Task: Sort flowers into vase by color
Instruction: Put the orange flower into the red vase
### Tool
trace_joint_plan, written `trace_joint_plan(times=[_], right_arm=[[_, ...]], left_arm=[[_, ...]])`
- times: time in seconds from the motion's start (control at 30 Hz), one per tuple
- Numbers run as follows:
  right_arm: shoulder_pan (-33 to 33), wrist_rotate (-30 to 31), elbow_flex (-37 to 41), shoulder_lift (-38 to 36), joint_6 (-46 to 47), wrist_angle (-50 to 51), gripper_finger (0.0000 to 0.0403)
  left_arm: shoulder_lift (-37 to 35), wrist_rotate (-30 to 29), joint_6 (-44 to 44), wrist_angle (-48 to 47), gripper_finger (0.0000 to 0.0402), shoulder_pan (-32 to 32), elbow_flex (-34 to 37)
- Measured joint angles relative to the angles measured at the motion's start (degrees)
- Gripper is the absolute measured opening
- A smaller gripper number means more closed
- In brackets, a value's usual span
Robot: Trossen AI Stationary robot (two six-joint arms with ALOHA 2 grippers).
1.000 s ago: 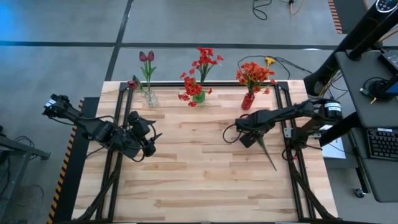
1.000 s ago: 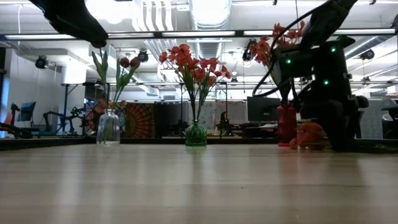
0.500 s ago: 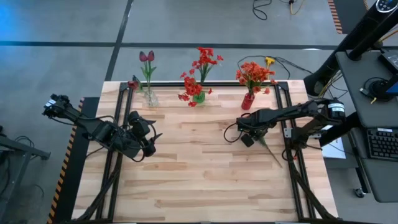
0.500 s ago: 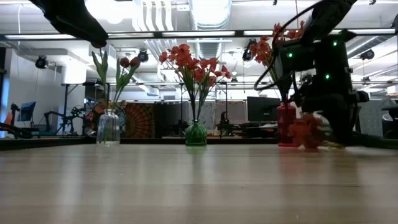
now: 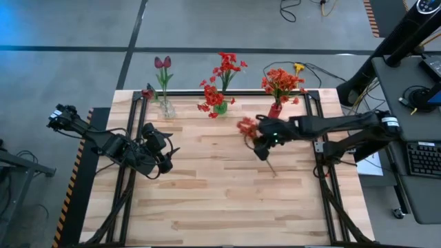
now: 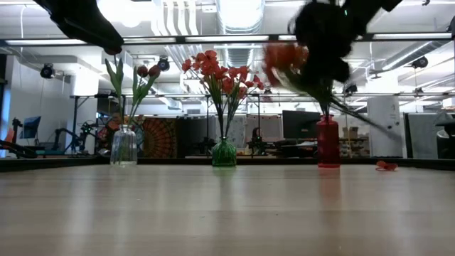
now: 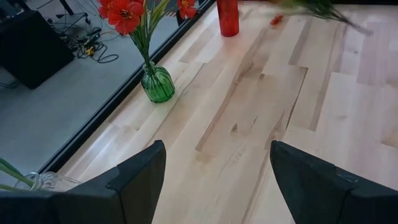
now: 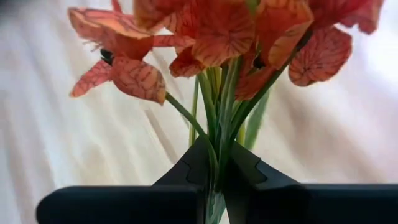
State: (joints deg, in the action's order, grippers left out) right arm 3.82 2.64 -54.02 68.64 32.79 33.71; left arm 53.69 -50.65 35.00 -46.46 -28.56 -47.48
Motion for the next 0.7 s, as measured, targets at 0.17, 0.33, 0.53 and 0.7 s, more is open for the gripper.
trace_joint_plan(times=[0.17,0.33,0.53,0.7], right_arm=[[-0.8,6.6,1.9,-4.6,-11.3,-16.5,0.002],[-2.9,18.0,6.1,-8.7,-20.8,-28.3,0.002],[-6.3,21.4,16.3,-13.1,-32.0,-55.5,0.002],[-7.5,33.3,21.5,-14.8,-37.0,-62.9,0.002]], left_arm=[[0.0,0.0,0.0,0.0,0.027,0.0,0.0],[0.0,0.0,0.0,0.0,0.027,0.0,0.0],[0.0,0.0,-0.3,-0.1,0.027,0.0,0.0],[0.0,0.0,-0.3,-0.1,0.027,0.0,0.0]])
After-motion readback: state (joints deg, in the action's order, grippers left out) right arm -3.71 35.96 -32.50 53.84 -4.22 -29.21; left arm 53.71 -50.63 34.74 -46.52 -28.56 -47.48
